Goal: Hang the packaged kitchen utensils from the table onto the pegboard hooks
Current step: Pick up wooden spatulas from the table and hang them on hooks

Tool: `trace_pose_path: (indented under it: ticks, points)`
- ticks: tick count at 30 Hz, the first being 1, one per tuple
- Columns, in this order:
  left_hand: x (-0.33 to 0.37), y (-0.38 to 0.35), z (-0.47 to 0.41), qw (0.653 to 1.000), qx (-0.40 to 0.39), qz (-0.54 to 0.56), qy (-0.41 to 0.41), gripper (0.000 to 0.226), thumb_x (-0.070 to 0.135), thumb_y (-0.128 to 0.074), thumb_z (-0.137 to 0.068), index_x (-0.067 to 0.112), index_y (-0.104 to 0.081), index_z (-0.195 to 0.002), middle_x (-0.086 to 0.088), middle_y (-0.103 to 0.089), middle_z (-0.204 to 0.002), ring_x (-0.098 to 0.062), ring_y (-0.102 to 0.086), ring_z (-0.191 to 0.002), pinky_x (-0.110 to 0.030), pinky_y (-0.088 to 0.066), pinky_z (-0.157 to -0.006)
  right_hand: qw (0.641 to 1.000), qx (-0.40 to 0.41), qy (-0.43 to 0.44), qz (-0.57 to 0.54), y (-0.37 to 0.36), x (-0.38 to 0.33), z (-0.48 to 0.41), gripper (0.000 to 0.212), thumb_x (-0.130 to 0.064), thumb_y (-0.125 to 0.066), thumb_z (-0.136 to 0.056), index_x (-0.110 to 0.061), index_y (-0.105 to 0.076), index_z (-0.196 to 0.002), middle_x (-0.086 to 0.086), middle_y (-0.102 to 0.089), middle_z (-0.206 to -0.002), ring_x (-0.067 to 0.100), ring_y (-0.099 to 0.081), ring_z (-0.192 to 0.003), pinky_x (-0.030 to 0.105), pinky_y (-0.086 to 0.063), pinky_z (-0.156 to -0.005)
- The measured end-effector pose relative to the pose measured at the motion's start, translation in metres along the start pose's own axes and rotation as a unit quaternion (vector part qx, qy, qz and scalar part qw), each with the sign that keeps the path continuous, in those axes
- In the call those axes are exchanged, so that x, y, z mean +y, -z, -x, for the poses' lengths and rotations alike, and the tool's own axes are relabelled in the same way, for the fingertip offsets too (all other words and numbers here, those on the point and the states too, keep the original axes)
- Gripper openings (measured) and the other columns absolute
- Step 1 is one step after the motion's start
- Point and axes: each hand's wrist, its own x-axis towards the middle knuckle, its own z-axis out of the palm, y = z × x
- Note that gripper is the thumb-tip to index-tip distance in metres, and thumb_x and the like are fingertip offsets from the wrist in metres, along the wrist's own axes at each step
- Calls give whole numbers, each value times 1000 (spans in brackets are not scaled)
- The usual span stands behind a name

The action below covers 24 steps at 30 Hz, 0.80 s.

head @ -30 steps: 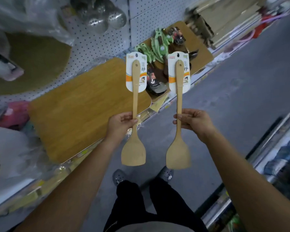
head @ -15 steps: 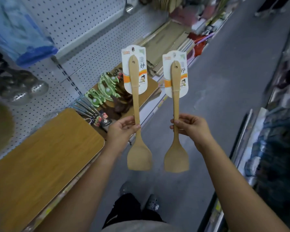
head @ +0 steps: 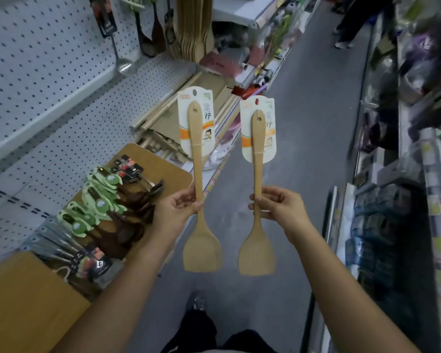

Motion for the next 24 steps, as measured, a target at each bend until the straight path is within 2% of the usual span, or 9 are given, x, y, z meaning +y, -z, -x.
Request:
trace_pose_path:
  ticks: [5,9,14,18,21,24]
  points:
    - [15,-36,-54,1000,-4,-11,5,37,-1,-77,-79,8,-70,-114,-5,-75,-106,-20,-71,-99,-34,-58,-89,1000,15,11,-8,22,-34,-56,21,6,-64,-91,3,-67,-112,20,-75,-100,29,-75,-78,41,-63,-76]
    - [27,-73,-95,1000,7,11,6,29,2,-78,-78,10,-72,-106,-9,-75,-104,-24,-71,-100,-33,-58,-86,1000,-3,11,-22,48,-55,-108,21,3,-65,-92,3,-67,-113,17,-76,-97,29,-76,-79,36,-64,-71]
    - [33,-130,-148,998,54,10,-3,25,2,-76,-80,15,-74,-101,-8,-76,-100,-31,-71,-100,-39,-59,-83,999,-42,11,-9,92,-82,-188,18,0,-65,-93,1,-68,-111,16,-77,-97,34,-75,-86,40,-63,-77]
    - [44,-173,-178,996,81,21,16,25,10,-79,-81,18,-75,-103,-10,-75,-103,-36,-70,-100,-61,-53,-89,997,-78,18,8,124,-114,-237,11,0,-66,-93,-6,-70,-101,15,-77,-97,32,-75,-86,36,-63,-75]
    - [59,-208,-202,993,114,30,7,24,10,-76,-83,23,-75,-103,-6,-75,-104,-30,-70,-102,-64,-50,-92,993,-115,22,21,144,-142,-279,12,1,-66,-92,-9,-72,-96,13,-78,-94,30,-76,-83,34,-62,-71]
    - [72,-228,-228,989,144,41,8,24,7,-75,-84,21,-75,-103,-4,-76,-103,-27,-70,-102,-60,-51,-94,990,-134,28,31,148,-163,-323,11,0,-68,-91,-9,-73,-95,11,-78,-90,28,-76,-80,32,-61,-67]
